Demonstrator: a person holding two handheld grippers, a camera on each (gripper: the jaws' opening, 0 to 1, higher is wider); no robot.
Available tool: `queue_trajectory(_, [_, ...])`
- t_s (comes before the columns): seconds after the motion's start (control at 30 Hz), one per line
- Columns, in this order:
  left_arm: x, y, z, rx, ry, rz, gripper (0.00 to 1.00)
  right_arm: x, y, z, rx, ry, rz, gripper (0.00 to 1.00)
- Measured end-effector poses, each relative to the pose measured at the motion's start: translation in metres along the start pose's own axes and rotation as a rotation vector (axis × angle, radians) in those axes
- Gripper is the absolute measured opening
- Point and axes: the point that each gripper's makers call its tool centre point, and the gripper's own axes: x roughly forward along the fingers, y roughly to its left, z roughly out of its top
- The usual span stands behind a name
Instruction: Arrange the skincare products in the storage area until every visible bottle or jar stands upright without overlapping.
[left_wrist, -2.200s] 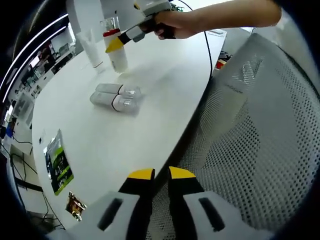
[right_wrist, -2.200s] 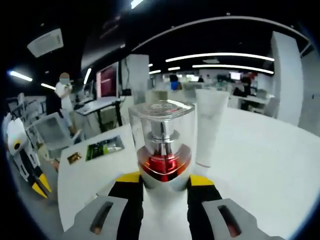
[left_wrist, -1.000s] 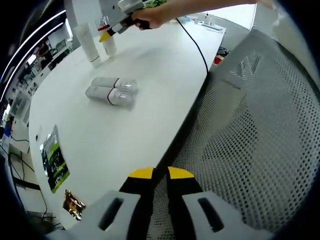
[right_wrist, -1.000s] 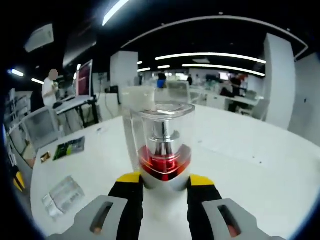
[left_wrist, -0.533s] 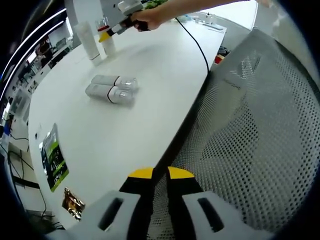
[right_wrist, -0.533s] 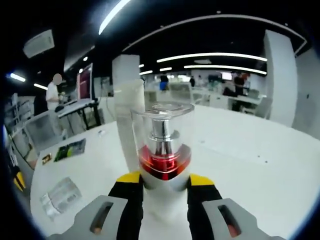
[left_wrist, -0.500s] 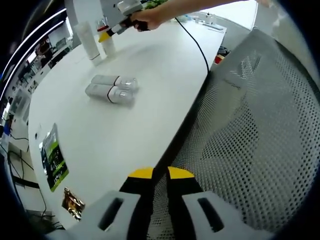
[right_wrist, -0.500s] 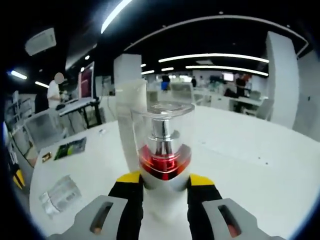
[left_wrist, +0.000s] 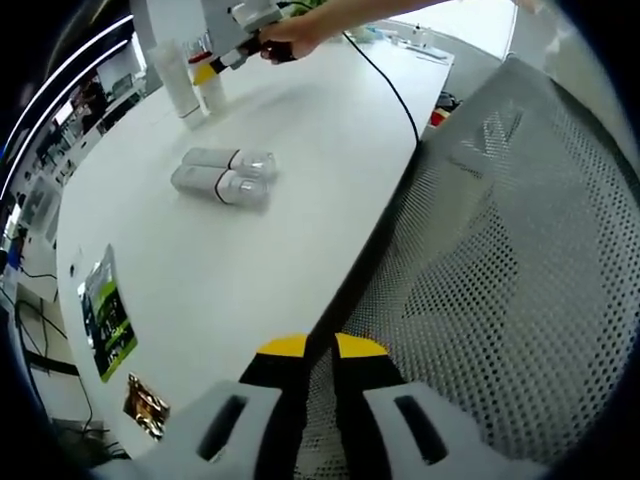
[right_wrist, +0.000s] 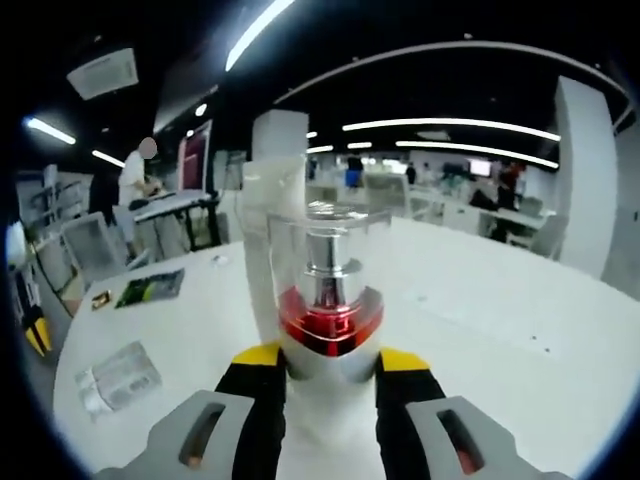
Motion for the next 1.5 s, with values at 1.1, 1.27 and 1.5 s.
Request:
queue_trajectory(1.1, [-0.001, 0.003, 0.002, 0.001, -0.006, 0.015, 0.02, -0.004, -0.005, -0.026, 0.026, 0.177, -0.027, 0.26])
queue_trajectory(1.27, [-0.001, 0.003, 0.001, 0.001, -0.006, 0.015, 0.02, -0.005, -0.004, -0.026, 0.039, 0.183, -0.036, 0.26])
queue_trajectory(1.5, [-0.002, 0.006, 0.003, 0.0, -0.012, 0.03, 0.02, -0.03, -0.006, 0.01, 0.074, 0.052, -0.13, 0.53])
